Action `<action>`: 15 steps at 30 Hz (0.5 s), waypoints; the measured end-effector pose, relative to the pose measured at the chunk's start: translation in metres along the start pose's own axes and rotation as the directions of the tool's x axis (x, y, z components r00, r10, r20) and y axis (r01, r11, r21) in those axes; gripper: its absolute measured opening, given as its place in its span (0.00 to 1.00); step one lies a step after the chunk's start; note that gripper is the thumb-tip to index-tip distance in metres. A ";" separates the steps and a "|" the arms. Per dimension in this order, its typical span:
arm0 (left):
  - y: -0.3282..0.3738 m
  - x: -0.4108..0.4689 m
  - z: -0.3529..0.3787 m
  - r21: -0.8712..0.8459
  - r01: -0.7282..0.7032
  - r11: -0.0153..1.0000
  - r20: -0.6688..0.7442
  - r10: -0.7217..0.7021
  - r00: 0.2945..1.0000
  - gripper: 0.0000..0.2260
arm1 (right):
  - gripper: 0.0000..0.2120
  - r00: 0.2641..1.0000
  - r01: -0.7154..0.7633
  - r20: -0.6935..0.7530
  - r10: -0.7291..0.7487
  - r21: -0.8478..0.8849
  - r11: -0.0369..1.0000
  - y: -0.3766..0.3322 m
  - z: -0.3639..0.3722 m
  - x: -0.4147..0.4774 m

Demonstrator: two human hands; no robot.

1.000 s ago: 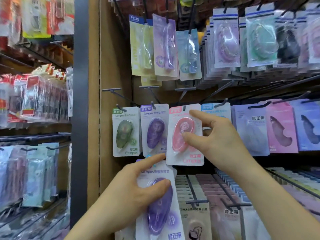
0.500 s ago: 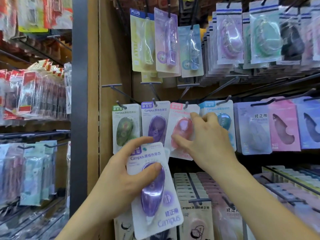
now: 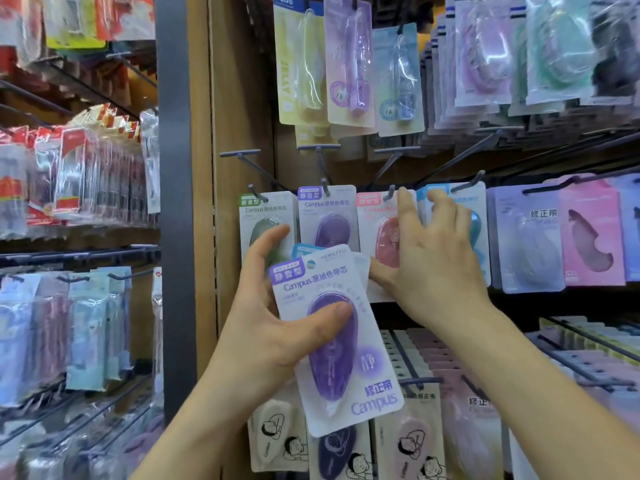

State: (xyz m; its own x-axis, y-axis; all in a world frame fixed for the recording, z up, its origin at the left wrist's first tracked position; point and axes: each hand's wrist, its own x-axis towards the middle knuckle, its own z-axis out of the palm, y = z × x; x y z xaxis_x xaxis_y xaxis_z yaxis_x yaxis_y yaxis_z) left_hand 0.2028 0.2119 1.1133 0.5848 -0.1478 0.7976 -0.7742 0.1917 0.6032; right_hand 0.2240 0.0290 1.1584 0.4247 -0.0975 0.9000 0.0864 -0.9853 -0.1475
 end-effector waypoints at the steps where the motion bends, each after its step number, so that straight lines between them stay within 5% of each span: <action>1: 0.000 -0.001 0.001 -0.015 -0.006 1.000 0.002 0.007 1.000 0.39 | 0.43 0.998 0.019 -0.060 -0.015 0.055 0.998 0.002 -0.004 -0.006; 4: 0.000 -0.004 0.002 -0.046 -0.010 0.999 0.014 0.011 1.000 0.36 | 0.26 0.995 0.020 -0.092 0.033 0.525 0.851 0.003 -0.022 -0.030; 6: 0.001 -0.007 0.004 -0.073 -0.010 0.997 0.032 0.012 0.999 0.36 | 0.16 0.975 -0.193 0.220 0.013 0.824 0.532 -0.001 -0.032 -0.043; 8: 0.001 -0.008 0.007 -0.087 -0.010 0.996 0.047 0.014 0.999 0.35 | 0.11 0.902 -0.380 0.416 -0.112 0.891 0.250 -0.002 -0.035 -0.052; 15: 0.001 -0.012 0.008 -0.092 0.013 0.996 -0.051 -0.018 0.999 0.39 | 0.11 0.935 -0.347 0.355 -0.004 0.916 0.203 0.003 -0.040 -0.057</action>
State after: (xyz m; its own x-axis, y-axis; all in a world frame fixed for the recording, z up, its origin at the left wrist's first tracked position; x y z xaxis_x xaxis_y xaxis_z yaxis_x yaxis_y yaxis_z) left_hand 0.1934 0.2058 1.1042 0.6101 -0.1014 0.7858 -0.7409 0.2784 0.6112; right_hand 0.1638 0.0256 1.1231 0.7170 -0.0370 0.6961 0.6951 -0.0373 -0.7179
